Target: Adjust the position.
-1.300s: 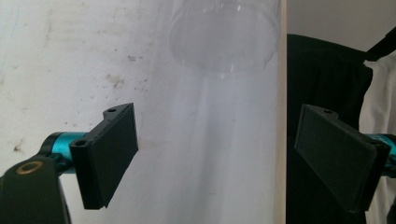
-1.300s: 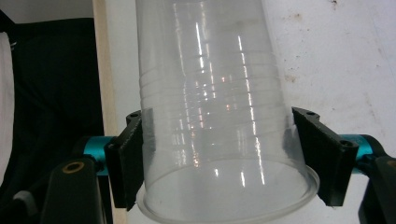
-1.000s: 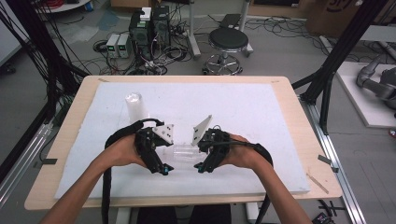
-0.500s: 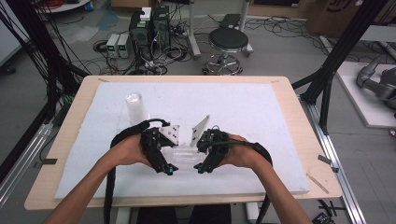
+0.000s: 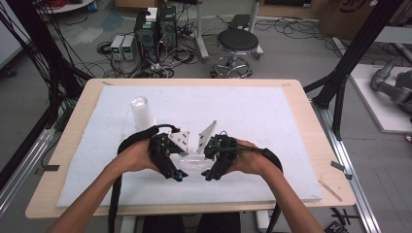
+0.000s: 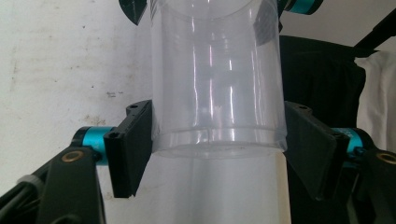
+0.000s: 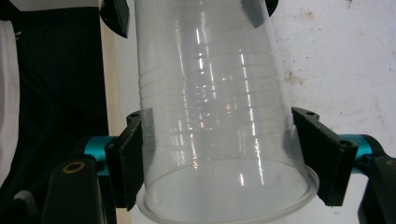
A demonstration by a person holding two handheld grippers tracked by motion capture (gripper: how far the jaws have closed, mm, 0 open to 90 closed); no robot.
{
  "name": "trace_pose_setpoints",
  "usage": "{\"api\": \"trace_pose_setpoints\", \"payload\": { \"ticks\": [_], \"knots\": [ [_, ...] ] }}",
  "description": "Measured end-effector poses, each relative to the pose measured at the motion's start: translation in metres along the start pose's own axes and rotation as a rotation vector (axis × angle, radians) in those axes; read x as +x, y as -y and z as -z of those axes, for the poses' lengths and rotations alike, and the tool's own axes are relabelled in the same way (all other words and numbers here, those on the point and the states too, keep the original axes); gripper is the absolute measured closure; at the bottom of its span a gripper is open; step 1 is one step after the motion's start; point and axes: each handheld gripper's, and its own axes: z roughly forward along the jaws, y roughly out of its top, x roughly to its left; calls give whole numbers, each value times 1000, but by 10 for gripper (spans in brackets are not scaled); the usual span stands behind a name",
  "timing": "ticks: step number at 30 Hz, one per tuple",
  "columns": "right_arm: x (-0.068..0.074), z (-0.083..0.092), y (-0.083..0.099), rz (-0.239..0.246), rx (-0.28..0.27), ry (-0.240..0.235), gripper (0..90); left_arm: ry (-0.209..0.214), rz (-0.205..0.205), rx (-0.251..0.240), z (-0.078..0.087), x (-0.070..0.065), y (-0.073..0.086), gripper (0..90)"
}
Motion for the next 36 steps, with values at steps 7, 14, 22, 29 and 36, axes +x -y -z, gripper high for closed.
{"api": "trace_pose_setpoints", "payload": {
  "ticks": [7, 14, 22, 29, 36],
  "knots": [
    [-1, -1, -1, 3, 1, -1, 255, -4, 2, -4, 0, 1, -1, 370],
    [-1, -2, -1, 3, 1, -4, 257, -9, 1, 1, -1, 1, -2, 412],
    [-2, -4, 1, -1, -11, -16, 192, -8, -4, -1, 0, 0, -1, 416],
    [-4, -2, 3, -20, -62, -17, 114, -8, -9, -2, -1, -1, -2, 416],
    [-4, 4, 6, -19, -136, -36, 115, -4, 8, -53, -1, -1, 4, 416]
  ]
}}
